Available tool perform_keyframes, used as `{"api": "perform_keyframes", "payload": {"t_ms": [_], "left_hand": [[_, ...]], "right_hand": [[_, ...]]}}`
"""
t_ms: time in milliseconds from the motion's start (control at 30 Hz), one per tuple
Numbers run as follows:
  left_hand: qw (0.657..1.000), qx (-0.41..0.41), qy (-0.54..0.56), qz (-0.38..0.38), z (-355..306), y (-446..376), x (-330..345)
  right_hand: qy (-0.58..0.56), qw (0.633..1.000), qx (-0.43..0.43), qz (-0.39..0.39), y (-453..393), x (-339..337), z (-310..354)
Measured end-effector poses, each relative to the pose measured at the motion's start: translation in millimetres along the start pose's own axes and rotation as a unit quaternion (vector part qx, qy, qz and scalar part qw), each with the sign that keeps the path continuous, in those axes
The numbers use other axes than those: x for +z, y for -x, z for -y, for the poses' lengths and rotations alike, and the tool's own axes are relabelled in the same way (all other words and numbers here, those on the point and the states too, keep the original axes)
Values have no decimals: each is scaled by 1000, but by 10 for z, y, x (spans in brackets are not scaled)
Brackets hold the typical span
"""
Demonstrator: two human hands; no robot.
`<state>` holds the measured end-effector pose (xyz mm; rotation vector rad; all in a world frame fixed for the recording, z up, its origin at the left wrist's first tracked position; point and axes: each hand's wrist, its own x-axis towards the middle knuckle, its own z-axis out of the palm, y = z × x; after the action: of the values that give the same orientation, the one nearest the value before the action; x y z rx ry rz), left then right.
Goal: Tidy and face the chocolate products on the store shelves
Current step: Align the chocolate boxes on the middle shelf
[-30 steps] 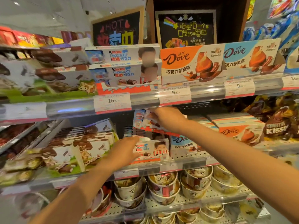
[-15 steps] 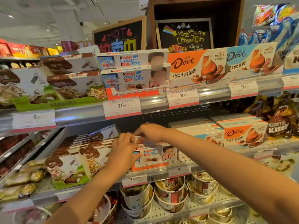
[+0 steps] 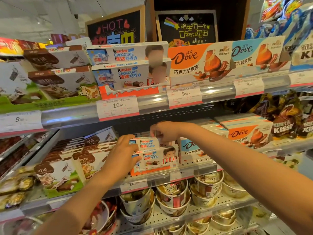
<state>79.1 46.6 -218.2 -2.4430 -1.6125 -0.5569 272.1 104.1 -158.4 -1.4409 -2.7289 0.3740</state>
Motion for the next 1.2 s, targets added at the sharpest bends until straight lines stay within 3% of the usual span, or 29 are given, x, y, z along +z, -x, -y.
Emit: {"api": "perform_keyframes", "payload": {"t_ms": [300,400,533,633,733,933,1200], "left_hand": [[997,-49,21,57,-21,-145,-89],[994,-58,-34,87,-119,-215,-114],[994,-79,-29,68,-475,-287,15],[998,-53,42,10,-809,-416,153],[995,-30,100,4,-1118,-633,292],[991,-35,132,11,-1617,-1021,503],[993,-63,89,44,-1939,-1253,622]], "right_hand": [[-12,998,-52,-12,22,132,-294],[21,996,-77,-28,49,156,-364],[-120,983,-106,-89,313,-17,-643],[-224,957,-108,-148,641,-200,-1068],[-269,946,-84,-159,983,-311,-1592],[-180,973,-35,-140,1383,-341,-2460],[-7,997,-23,-69,1571,-319,-2928]]}}
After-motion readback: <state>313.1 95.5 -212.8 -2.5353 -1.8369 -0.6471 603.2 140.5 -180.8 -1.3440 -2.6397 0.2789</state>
